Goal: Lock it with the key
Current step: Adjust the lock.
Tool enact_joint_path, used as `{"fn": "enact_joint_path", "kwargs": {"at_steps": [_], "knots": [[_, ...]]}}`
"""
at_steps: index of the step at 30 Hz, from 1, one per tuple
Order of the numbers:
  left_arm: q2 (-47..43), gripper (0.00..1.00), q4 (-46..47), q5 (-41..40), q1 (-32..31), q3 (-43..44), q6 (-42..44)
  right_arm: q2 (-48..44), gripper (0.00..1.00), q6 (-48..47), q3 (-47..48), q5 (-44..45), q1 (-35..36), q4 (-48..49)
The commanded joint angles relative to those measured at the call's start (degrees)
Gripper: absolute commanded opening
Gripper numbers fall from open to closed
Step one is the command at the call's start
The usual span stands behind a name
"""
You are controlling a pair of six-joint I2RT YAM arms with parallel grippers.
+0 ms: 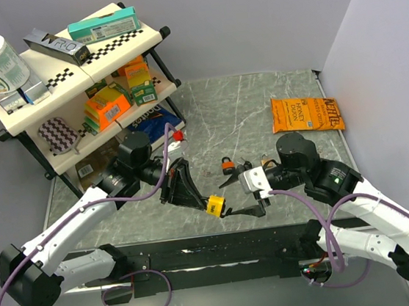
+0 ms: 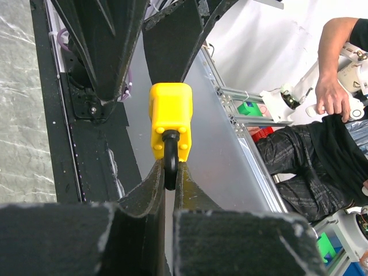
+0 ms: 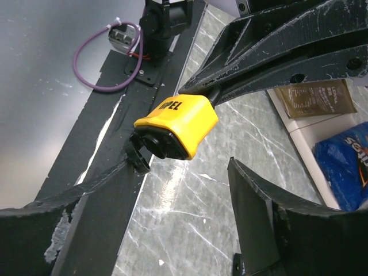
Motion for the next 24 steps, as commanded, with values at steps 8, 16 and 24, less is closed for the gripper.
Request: {"fn": "enact_joint_path", "kwargs": {"at_steps": [8, 16, 24], "knots": [[-0.4, 0.01, 3.8, 0.3, -1.9, 0.5, -1.0, 0.8, 0.66, 1.2, 2.6, -1.5, 1.0, 5.0], [0.0, 0.01, 1.9, -1.2, -3.3, 0.3, 0.3, 1.2, 0.61, 1.8, 2.5, -1.5, 1.1, 5.3], [0.2, 0.01, 0.2, -2.6, -4.8, 0.6, 1.9, 2.3, 0.56, 3.2, 2.2, -1.3, 1.1, 6.6]]}}
